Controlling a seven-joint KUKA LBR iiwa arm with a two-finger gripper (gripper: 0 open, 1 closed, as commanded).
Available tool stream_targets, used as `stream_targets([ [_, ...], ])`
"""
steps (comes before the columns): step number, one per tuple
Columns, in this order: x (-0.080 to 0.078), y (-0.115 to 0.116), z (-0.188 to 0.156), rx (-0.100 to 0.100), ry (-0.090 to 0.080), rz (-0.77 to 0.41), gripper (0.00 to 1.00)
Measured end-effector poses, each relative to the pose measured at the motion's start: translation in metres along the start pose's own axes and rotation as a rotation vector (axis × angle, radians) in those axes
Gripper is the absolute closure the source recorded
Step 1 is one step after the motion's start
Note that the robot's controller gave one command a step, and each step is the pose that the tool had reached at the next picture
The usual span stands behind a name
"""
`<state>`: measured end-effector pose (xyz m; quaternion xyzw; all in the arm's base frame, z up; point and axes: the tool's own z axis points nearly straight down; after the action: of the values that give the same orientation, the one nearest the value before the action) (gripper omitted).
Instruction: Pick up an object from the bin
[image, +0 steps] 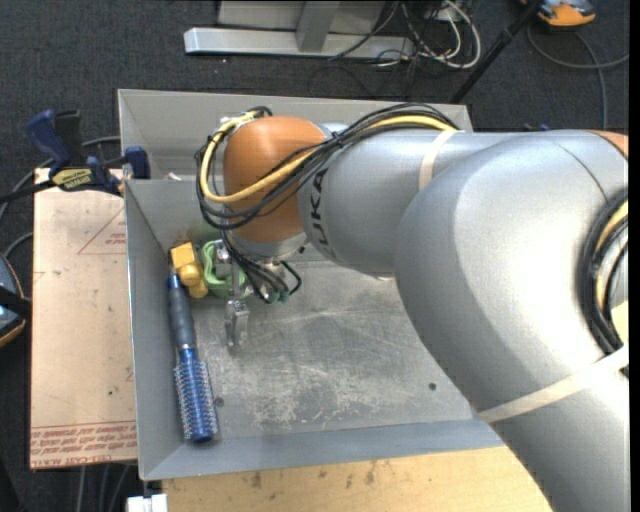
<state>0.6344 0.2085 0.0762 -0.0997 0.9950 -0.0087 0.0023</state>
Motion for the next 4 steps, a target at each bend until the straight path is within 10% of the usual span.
stream_targets([
  [1, -0.007, 0.003, 0.003, 0.002, 0.011, 0.067, 0.0],
  [2, -0.012, 0.004, -0.002, 0.0, -0.004, 0.064, 1.0],
  [4, -0.015, 0.002, -0.049, -0.018, 0.001, 0.068, 1.0],
])
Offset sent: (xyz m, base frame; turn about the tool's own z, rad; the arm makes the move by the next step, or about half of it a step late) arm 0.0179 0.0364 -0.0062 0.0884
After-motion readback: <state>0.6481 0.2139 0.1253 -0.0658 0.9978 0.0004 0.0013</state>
